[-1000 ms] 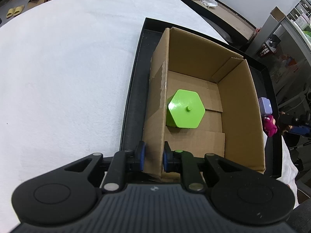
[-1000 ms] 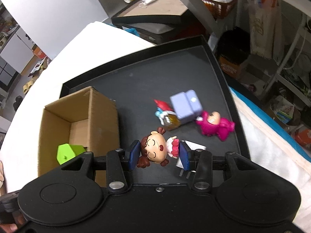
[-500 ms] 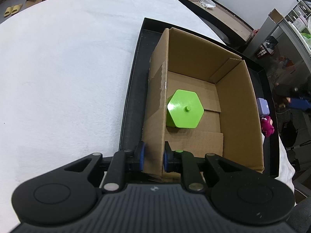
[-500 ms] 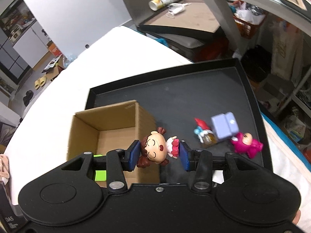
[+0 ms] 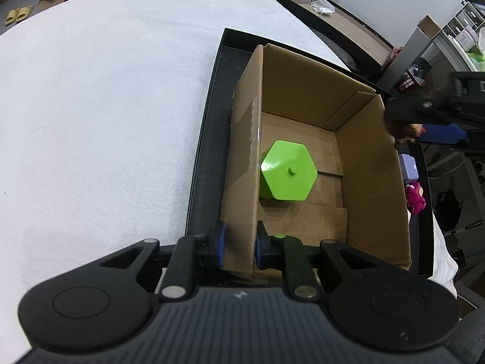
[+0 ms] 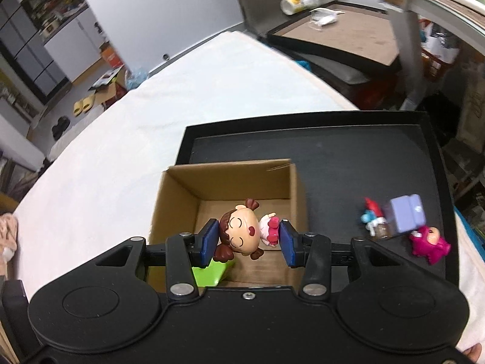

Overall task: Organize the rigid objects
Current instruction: 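Carry the doll figurine over the box with the right gripper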

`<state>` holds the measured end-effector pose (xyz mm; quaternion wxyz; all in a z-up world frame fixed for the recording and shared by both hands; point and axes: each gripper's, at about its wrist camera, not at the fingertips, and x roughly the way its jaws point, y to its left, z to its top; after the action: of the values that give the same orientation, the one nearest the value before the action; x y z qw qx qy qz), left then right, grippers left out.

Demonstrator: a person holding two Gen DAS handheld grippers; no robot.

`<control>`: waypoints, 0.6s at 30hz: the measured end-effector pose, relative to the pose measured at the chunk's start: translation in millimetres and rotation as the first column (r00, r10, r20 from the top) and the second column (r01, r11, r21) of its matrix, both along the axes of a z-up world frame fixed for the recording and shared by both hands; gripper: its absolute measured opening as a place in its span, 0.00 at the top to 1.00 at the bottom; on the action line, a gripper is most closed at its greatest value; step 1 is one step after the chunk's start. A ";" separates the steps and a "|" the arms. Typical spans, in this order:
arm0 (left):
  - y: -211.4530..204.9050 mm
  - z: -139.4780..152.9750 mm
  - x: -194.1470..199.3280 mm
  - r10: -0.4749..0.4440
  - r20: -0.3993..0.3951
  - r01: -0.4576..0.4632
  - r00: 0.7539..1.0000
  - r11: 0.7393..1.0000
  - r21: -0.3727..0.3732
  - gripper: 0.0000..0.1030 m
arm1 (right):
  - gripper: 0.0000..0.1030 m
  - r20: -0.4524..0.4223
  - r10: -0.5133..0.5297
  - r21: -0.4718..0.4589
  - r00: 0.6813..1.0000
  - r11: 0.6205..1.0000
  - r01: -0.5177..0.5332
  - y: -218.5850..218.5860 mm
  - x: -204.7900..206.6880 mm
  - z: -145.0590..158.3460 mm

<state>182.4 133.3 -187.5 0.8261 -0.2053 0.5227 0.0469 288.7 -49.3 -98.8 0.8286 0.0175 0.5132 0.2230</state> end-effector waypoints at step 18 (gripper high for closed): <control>2.9 -1.6 -2.2 -0.009 0.012 0.009 1.000 1.000 -0.013 0.82 | 0.58 -0.030 0.068 -0.021 0.997 0.997 -0.069 56.5 -6.2 -26.3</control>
<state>180.1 136.2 -189.1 0.8281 -0.2086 0.5188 0.0388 282.5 7.2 -125.1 0.8130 -0.0060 0.5280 0.2455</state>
